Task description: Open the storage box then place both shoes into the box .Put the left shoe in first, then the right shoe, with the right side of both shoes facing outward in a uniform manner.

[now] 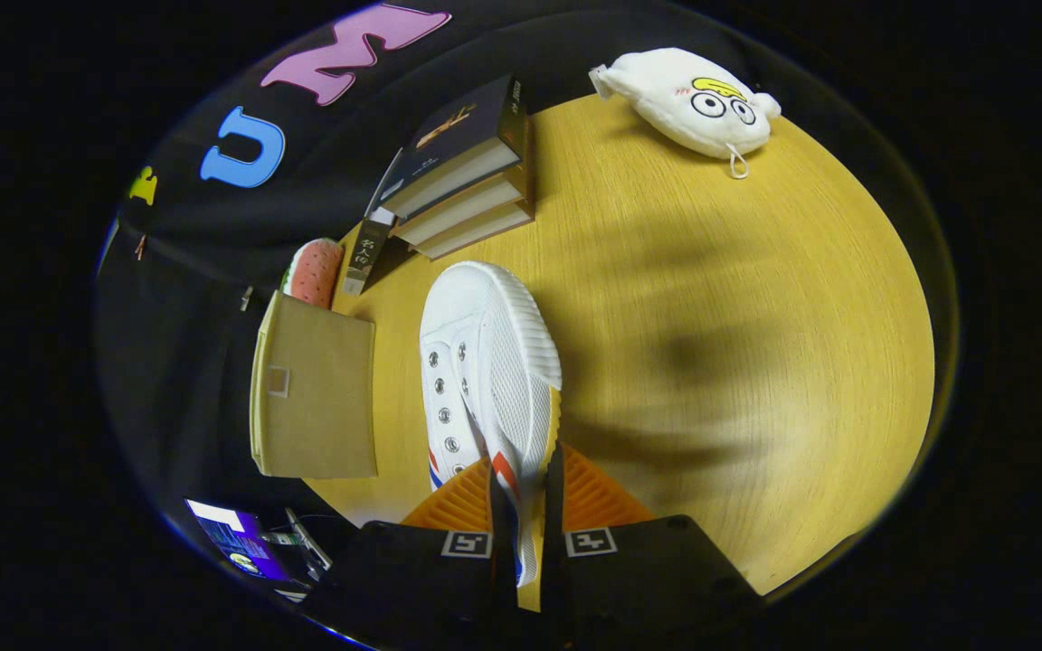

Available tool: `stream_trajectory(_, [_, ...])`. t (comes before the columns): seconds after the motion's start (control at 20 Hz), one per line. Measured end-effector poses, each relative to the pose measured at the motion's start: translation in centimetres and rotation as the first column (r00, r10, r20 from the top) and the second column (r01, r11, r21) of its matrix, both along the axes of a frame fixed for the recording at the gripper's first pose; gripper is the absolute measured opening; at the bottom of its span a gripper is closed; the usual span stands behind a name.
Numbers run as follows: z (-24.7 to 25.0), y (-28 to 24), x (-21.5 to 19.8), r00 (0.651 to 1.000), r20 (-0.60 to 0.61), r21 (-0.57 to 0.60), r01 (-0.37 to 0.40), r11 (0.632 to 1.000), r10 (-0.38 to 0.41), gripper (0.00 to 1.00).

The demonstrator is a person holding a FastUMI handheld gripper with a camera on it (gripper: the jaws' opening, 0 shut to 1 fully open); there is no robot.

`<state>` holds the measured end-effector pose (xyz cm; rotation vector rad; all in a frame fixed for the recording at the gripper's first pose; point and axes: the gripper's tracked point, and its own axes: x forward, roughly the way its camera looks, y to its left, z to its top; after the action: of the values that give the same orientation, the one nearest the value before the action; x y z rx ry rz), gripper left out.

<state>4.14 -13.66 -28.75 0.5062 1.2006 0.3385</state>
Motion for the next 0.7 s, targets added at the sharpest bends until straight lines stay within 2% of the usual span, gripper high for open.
stream_trajectory(0.2, [3.9, 1.4, -0.5, 0.999, 0.035, 0.008, -0.002, 1.000, 0.002, 0.15])
stream_trajectory(0.5, [10.5, 7.1, -1.0, 0.997, 0.074, 0.083, 0.017, 0.996, -0.023, 0.14])
stream_trajectory(0.7, [14.4, 11.8, -0.7, 0.993, 0.088, 0.158, 0.063, 0.985, -0.078, 0.14])
